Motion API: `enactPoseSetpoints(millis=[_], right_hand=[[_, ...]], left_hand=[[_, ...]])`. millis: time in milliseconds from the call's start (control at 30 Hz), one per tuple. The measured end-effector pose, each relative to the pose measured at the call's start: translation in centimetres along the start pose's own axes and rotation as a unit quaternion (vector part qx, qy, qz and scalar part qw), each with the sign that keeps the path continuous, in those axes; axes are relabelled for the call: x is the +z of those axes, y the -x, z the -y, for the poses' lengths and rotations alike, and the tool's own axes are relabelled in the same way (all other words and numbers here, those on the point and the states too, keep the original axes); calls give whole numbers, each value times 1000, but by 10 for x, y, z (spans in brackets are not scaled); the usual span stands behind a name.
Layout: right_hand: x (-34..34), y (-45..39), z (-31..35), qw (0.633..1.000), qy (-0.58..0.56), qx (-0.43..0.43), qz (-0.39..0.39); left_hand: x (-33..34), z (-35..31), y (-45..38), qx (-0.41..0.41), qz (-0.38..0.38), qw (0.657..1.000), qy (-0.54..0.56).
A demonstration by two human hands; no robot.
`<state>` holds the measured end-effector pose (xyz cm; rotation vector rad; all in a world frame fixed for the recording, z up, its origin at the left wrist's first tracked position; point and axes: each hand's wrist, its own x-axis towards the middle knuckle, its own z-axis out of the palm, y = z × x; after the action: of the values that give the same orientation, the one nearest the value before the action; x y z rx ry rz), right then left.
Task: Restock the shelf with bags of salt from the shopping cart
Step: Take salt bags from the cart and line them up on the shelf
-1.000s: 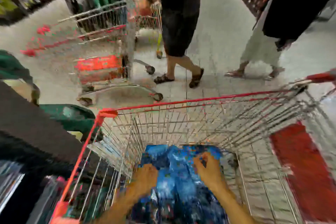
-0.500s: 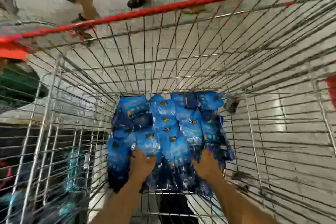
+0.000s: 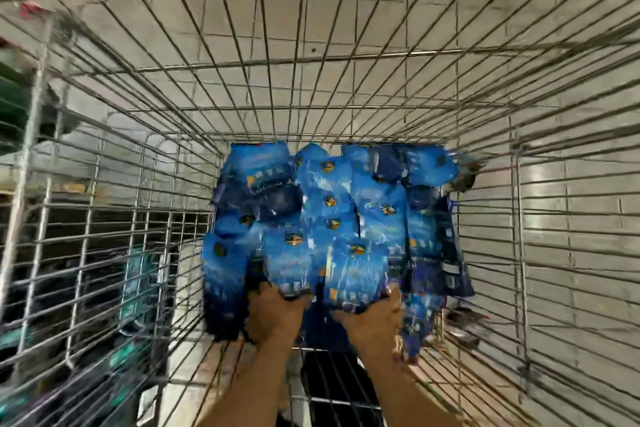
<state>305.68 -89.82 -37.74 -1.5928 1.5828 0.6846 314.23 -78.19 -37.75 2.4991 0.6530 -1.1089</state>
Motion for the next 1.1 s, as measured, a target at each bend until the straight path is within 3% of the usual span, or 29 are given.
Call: enactPoseSetpoints(millis=[133, 300, 433, 600, 867, 1100], right_hand=[[7, 5, -11, 999, -38, -3, 29], [-14, 11, -17, 981, -167, -12, 99], [-61, 35, 5, 971, -161, -84, 158], [-133, 93, 48, 953, -174, -195, 154], [-205, 235, 106, 896, -246, -350, 122], [-223, 413, 157, 774, -281, -522, 222]], left_hand=[[5, 8, 11, 53, 28, 998, 15], [-23, 12, 25, 77, 58, 994, 44], [-79, 0, 42, 110, 54, 988, 91], [-173, -17, 95, 195, 22, 973, 120], [-320, -6, 228, 323, -37, 877, 353], [-448, 58, 335, 408, -128, 777, 462]])
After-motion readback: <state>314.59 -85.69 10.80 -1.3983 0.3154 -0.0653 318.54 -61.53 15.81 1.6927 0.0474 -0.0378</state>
